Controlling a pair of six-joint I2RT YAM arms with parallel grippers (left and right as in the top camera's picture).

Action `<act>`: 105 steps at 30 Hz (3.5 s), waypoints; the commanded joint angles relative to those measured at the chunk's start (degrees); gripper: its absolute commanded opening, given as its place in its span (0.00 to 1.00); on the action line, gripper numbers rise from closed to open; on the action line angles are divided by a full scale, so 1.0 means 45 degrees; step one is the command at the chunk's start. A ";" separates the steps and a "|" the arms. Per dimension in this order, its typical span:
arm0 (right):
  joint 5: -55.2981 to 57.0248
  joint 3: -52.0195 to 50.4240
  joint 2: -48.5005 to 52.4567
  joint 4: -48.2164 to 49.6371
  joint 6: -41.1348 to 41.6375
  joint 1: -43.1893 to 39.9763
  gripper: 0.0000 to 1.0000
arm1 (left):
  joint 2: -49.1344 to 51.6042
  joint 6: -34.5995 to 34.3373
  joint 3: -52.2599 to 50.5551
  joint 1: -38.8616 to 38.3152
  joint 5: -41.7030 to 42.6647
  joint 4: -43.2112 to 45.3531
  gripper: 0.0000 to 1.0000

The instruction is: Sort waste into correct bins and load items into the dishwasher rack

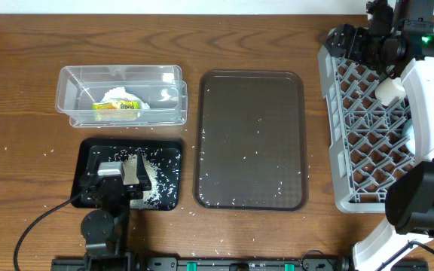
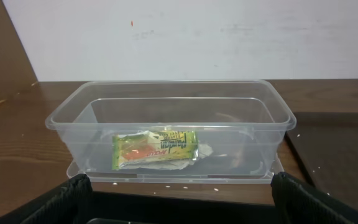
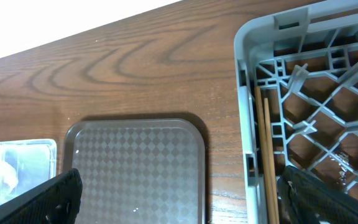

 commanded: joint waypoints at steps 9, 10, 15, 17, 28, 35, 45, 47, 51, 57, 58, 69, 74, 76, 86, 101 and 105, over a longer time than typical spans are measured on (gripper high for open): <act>-0.0044 0.0155 -0.0121 -0.0049 0.0087 0.0044 0.99 | 0.0010 0.0219 -0.0136 0.0063 -0.0189 -0.0573 0.95; -0.0044 0.0160 -0.0121 -0.0044 0.0087 0.0044 0.99 | 0.0010 0.0219 -0.0136 0.0063 -0.0189 -0.0573 0.95; -0.0044 0.0155 -0.0121 -0.0049 0.0087 0.0044 0.99 | 0.0010 0.0219 -0.0136 0.0063 -0.0189 -0.0573 0.94; -0.0044 0.0155 -0.0121 -0.0049 0.0087 0.0044 0.99 | 0.0010 0.0219 -0.0136 0.0063 -0.0189 -0.0568 0.94; -0.0039 0.0155 -0.0121 -0.0049 0.0087 0.0044 0.99 | 0.0010 0.0219 -0.0136 0.0063 -0.0189 -0.0568 0.95; -0.0044 0.0155 -0.0117 -0.0044 0.0087 0.0034 0.99 | 0.0010 0.0219 -0.0136 0.0063 -0.0189 -0.0568 0.94; 0.3094 0.0155 0.0000 -0.0058 -0.1311 -0.0044 0.99 | 0.0010 0.0219 -0.0136 0.0063 -0.0189 -0.0568 0.95; 0.3094 0.0155 -0.0005 -0.0053 -0.1316 -0.0049 0.99 | 0.0010 0.0219 -0.0136 0.0063 -0.0189 -0.0568 0.95; 0.3104 0.0155 -0.0112 -0.0573 -0.1350 -0.0029 0.99 | 0.0010 0.0219 -0.0136 0.0063 -0.0189 -0.0568 0.95; 0.4823 0.0015 -0.1520 -0.1715 -0.1447 0.0316 0.99 | 0.0010 0.0219 -0.0136 0.0063 -0.0189 -0.0568 0.95; 0.5095 -0.0073 -0.1807 -0.1710 -0.1447 0.0418 0.99 | 0.0010 0.0219 -0.0136 0.0063 -0.0189 -0.0568 0.95; 0.5697 -0.5717 -0.5761 0.3453 -0.1734 0.1311 0.99 | 0.0010 0.0219 -0.0136 0.0063 -0.0189 -0.0568 0.95; 0.4541 -1.0302 -0.8174 0.7359 -0.1739 0.1394 0.99 | 0.0010 0.0219 -0.0136 0.0063 -0.0189 -0.0568 0.95; 0.4211 -1.1963 -0.9267 0.8568 -0.1739 0.1389 0.99 | 0.0010 0.0219 -0.0136 0.0063 -0.0189 -0.0568 0.95; 0.4031 -1.7660 -1.4158 1.2055 -0.1734 0.1394 0.99 | 0.0010 0.0219 -0.0136 0.0063 -0.0189 -0.0568 0.95; 0.4036 -2.1998 -2.0244 1.2866 -0.1739 0.1389 0.99 | 0.0010 0.0219 -0.0136 0.0063 -0.0189 -0.0568 0.95; 0.4051 -2.2561 -2.1235 1.2565 -0.1753 0.1389 0.99 | 0.0010 0.0219 -0.0136 0.0063 -0.0189 -0.0568 0.95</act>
